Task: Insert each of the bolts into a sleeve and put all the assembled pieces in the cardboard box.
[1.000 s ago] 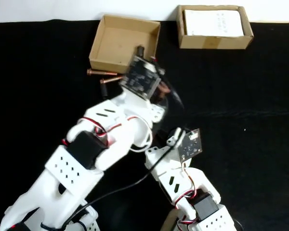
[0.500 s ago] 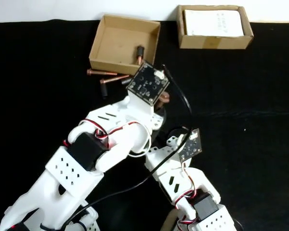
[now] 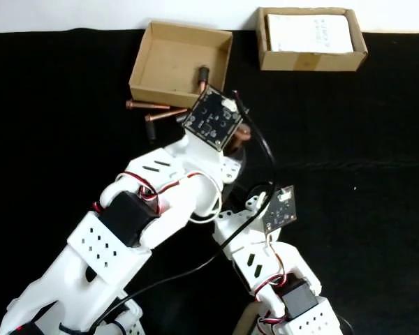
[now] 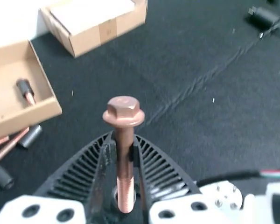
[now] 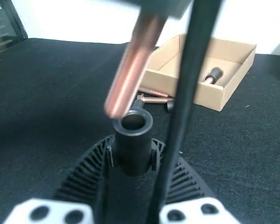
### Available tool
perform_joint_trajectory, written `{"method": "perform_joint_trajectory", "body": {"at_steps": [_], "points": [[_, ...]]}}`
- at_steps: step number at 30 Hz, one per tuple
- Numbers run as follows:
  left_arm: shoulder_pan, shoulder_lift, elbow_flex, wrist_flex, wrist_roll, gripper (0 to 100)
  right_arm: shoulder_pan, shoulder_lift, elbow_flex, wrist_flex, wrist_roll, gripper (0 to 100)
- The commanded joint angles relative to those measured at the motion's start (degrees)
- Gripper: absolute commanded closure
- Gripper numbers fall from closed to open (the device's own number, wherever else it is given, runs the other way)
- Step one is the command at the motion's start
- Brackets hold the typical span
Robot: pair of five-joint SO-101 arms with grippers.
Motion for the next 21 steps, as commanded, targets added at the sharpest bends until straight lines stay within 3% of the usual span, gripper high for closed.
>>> {"method": "perform_joint_trajectory", "body": {"at_steps": [1,12,21], "points": [[-0.22,0.75,-2.59,-3.25,-0.09,99,0.57,-0.92,3.21,-1.27,-0.09,99.2],[-0.57,8.04,-2.68,-2.99,-0.18,99,0.75,-0.92,3.21,-1.27,-0.09,99.2],[-0.57,7.96,-3.12,4.92,-0.35,99,0.75,-0.92,3.38,-1.27,-0.09,99.2]]}}
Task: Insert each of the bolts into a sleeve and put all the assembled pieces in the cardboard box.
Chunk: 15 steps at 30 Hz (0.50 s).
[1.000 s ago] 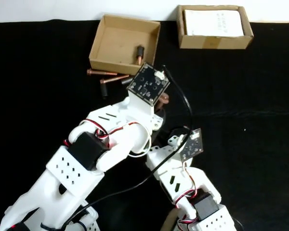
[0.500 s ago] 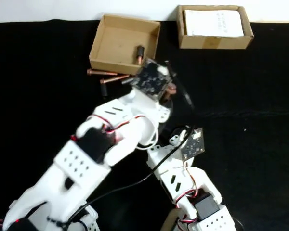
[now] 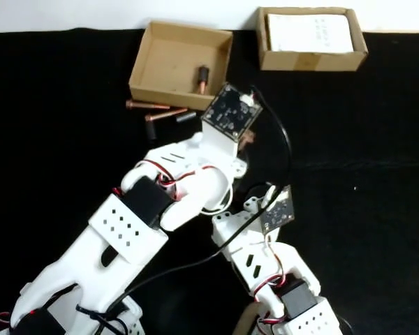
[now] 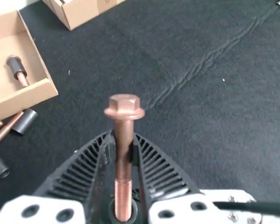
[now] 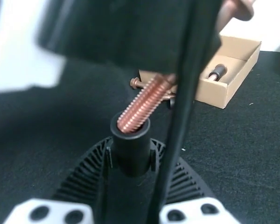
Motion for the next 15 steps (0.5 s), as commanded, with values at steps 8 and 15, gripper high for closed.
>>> {"method": "perform_joint_trajectory", "body": {"at_steps": [8,15], "points": [[-0.31,-2.86,-1.19,2.73,-0.09,99,0.84,-0.92,3.56,-1.36,-0.18,99.2],[-0.4,-11.12,0.22,2.64,-0.26,99,0.84,-0.92,3.21,-1.36,-0.18,99.2]]}}
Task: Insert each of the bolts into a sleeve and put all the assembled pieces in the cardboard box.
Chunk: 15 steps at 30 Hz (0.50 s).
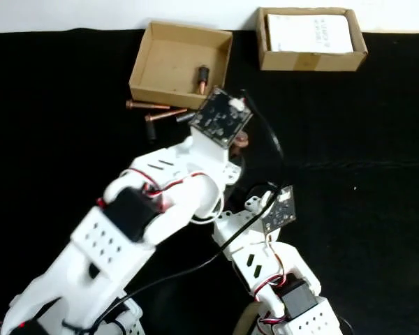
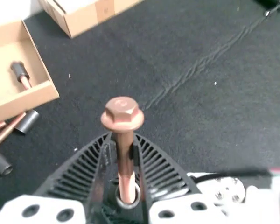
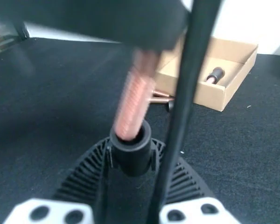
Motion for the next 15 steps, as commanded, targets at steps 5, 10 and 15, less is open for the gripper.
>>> {"method": "perform_joint_trajectory", "body": {"at_steps": [5,10,15], "points": [[-0.75,-8.04,6.02,0.0,-2.81,99,0.75,-0.92,3.21,-1.27,-0.18,99.2],[-0.75,-13.23,9.71,-0.35,-9.76,99,0.75,-0.92,3.21,-1.1,-0.18,99.2],[-0.84,-15.78,7.96,-4.57,-9.67,99,0.66,-0.92,3.38,-1.01,-0.18,99.2]]}}
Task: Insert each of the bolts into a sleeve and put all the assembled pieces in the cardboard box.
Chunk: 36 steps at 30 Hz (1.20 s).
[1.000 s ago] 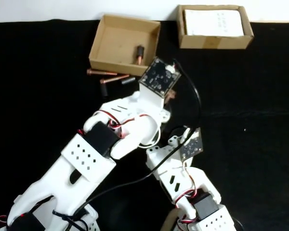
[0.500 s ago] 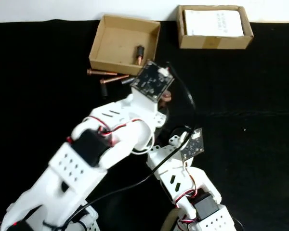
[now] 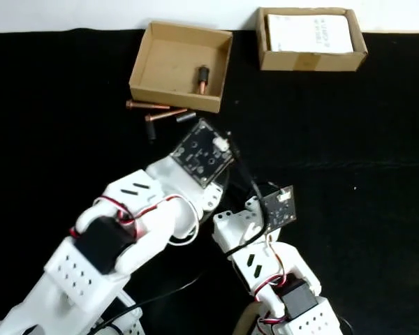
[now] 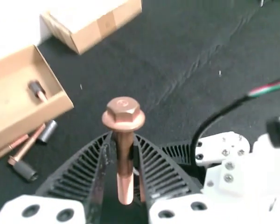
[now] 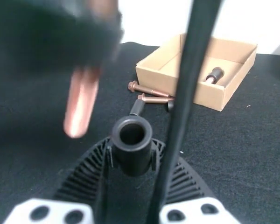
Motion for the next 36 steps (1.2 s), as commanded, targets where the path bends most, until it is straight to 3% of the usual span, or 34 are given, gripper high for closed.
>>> {"method": "perform_joint_trajectory", "body": {"at_steps": [1,11,17,24,30,36], "points": [[-0.57,-2.15,-3.3,-3.96,-0.35,99,0.57,-0.92,3.38,-1.01,-0.18,99.2],[-0.57,6.37,-9.1,-7.21,8.97,99,-2.68,-0.84,-0.4,12.0,-0.18,99.2],[-0.13,9.89,-1.45,-13.63,9.93,99,-7.43,-0.84,-3.82,20.7,-0.35,99.2],[-0.4,9.8,4.97,-15.56,9.85,99,-7.43,-0.84,-4.26,21.76,-0.53,99.2],[-2.33,8.48,5.58,-15.3,10.11,99,-7.25,-0.92,-4.97,21.14,-4.92,99.2],[-10.77,2.59,8.75,-15.3,10.2,99,-2.77,-0.92,-4.97,21.85,-5.01,99.2]]}}
